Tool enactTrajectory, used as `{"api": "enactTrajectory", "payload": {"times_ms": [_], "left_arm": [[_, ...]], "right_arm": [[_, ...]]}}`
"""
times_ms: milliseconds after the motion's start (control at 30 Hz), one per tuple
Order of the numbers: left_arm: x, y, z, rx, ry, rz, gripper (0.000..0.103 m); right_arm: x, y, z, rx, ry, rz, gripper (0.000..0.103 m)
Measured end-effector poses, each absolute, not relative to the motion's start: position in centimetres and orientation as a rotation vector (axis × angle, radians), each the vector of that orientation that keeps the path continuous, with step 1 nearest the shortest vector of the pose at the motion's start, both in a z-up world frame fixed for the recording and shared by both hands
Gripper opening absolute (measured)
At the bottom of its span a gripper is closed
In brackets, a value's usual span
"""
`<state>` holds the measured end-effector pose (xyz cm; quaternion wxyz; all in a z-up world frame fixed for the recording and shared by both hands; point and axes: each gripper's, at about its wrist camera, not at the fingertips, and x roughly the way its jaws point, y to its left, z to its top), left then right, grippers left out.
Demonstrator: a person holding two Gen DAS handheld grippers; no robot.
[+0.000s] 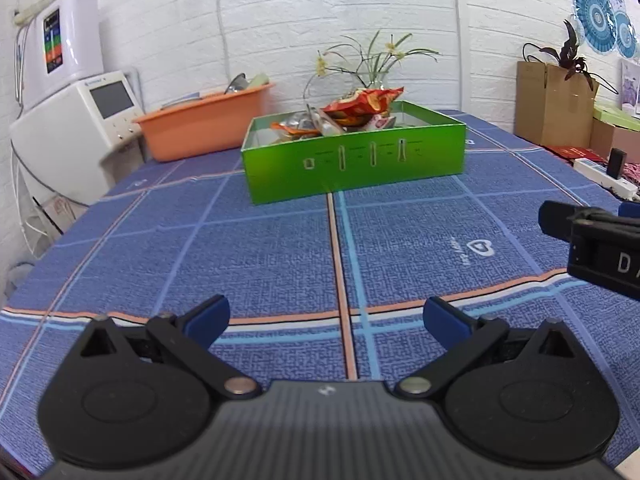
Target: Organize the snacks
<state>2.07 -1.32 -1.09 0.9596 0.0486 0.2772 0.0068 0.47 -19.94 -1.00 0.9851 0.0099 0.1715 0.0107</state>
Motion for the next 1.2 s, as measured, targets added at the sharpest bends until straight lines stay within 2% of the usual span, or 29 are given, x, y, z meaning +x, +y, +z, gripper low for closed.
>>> {"api": "enactTrajectory", "payload": {"times_ms": [733, 1200], "left_arm": [[1.3, -0.4, -0.9, 0.027, 0.562, 0.011, 0.103], [-0.1, -0.4, 0.0, 0.042, 0.468, 0.049, 0.103]], "right_arm": [[-0.1, -20.2, -0.9, 0.027, 0.329, 0.011, 0.103], [-2.5, -19.1, 0.2, -0.073, 0.153, 0.088, 0.103]]}}
